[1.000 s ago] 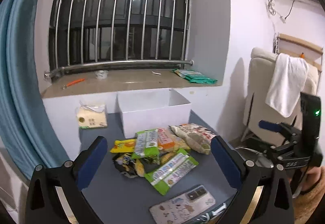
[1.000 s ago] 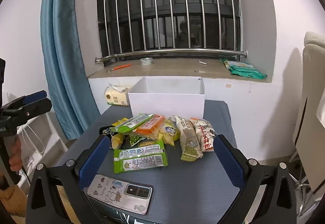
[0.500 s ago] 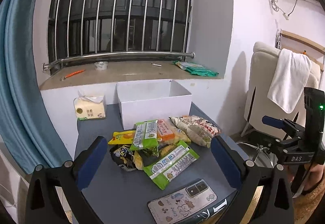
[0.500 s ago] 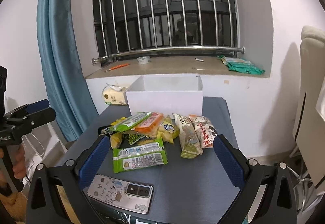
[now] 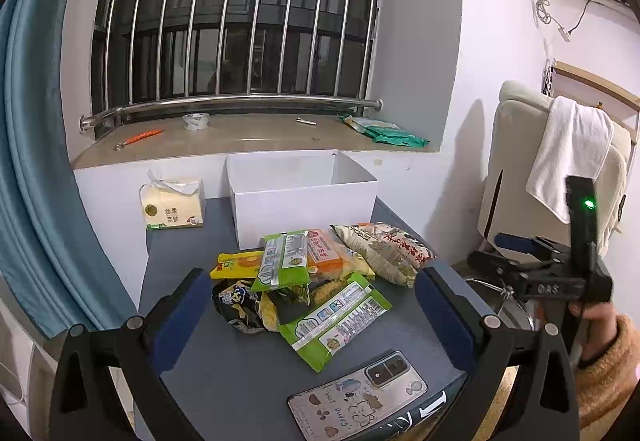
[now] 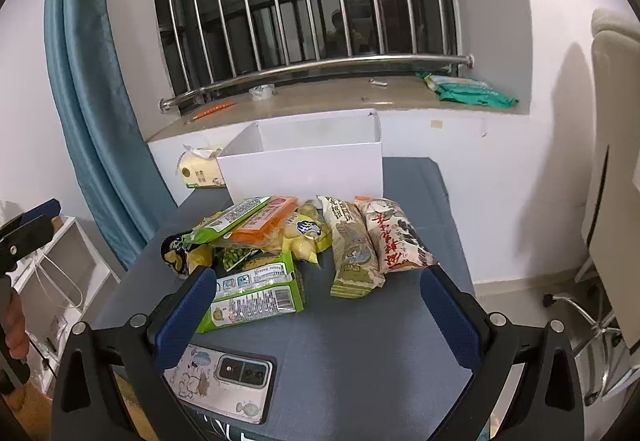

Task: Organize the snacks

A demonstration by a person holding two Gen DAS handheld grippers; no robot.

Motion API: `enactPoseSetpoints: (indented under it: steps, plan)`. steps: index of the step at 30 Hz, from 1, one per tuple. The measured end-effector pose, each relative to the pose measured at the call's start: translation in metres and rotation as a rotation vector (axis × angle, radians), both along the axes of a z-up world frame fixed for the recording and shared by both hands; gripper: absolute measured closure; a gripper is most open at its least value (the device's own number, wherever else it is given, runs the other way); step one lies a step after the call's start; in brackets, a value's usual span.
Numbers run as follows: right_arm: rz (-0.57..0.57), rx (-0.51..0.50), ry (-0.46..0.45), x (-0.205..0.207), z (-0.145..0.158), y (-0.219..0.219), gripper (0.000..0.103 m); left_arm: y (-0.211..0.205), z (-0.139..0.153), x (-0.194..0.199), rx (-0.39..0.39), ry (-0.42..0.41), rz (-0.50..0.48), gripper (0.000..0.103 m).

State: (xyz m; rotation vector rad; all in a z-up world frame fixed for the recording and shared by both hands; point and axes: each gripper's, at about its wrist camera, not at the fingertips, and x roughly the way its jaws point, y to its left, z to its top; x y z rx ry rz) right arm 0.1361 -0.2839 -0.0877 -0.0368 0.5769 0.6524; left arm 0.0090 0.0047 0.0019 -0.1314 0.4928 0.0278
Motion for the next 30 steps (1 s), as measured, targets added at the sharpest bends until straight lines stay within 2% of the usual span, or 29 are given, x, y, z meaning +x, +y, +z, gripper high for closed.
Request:
enactPoseSetpoints:
  steps: [4,9,15,20,22,23,25,26,27,28,30]
  plan:
    - [0.019,0.018,0.046,0.038,-0.003,0.003,0.000,0.004,0.001,-0.001,-0.038,-0.007,-0.020,0.000]
    - [-0.040,0.012,0.143,0.109,-0.016,0.005,0.000,0.011,0.002,-0.001,-0.053,-0.010,-0.007,0.000]
    - [-0.096,-0.050,0.299,0.194,-0.055,0.018,0.000,0.027,-0.002,-0.001,-0.108,0.008,0.023,0.000]
    - [-0.089,-0.090,0.426,0.226,-0.087,0.036,0.000,0.038,-0.012,0.002,-0.128,0.038,0.053,0.000]
    - [-0.110,-0.146,0.444,0.229,-0.098,0.043,0.000,0.038,-0.016,0.005,-0.117,0.056,0.051,0.000]
    - [-0.117,-0.180,0.448,0.230,-0.106,0.047,0.003,0.036,-0.019,0.008,-0.096,0.068,0.048,0.000]
    - [-0.099,-0.180,0.464,0.230,-0.113,0.049,0.029,0.033,-0.024,0.013,-0.063,0.083,0.035,0.000]
    - [-0.078,-0.185,0.436,0.226,-0.112,0.050,0.046,0.031,-0.029,0.017,-0.063,0.097,0.019,0.000]
    - [-0.057,-0.187,0.431,0.223,-0.111,0.052,0.057,0.031,-0.031,0.020,-0.069,0.110,0.010,0.000]
    - [-0.048,-0.207,0.415,0.217,-0.108,0.054,0.062,0.030,-0.034,0.024,-0.076,0.120,0.001,0.000]
    - [-0.041,-0.233,0.394,0.208,-0.102,0.055,0.064,0.030,-0.039,0.034,-0.095,0.135,-0.024,0.000]
